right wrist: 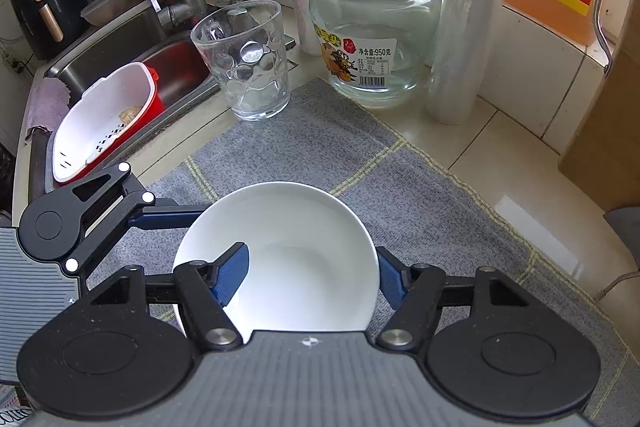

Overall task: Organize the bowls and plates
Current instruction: 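Lift the bowl with the right tool and carry it to the bowl stack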

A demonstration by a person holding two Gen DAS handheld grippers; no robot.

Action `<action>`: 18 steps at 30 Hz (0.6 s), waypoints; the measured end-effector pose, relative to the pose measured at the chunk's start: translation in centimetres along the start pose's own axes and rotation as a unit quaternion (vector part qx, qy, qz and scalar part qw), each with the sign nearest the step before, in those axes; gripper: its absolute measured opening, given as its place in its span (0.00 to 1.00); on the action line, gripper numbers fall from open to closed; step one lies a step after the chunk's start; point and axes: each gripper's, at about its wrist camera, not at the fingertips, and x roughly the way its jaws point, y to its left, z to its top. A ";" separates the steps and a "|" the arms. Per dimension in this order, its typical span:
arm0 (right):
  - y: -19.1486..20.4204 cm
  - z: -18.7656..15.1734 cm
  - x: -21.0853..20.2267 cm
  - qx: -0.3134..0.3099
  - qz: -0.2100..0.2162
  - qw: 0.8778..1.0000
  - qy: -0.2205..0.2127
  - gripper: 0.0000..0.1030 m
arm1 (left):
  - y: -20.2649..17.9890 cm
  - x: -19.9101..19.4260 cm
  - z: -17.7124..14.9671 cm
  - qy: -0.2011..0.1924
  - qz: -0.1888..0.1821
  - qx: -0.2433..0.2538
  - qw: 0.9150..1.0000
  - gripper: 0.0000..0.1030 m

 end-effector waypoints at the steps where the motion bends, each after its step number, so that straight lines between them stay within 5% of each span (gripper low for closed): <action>1: 0.0 0.0 0.0 0.002 0.001 1.000 0.000 0.71 | 0.0 0.0 0.0 -0.001 0.000 0.000 1.000 0.91; 18: 0.8 -1.0 -2.5 0.014 0.015 1.000 -0.007 0.70 | -1.0 -2.4 0.6 0.009 -0.008 0.008 1.000 0.91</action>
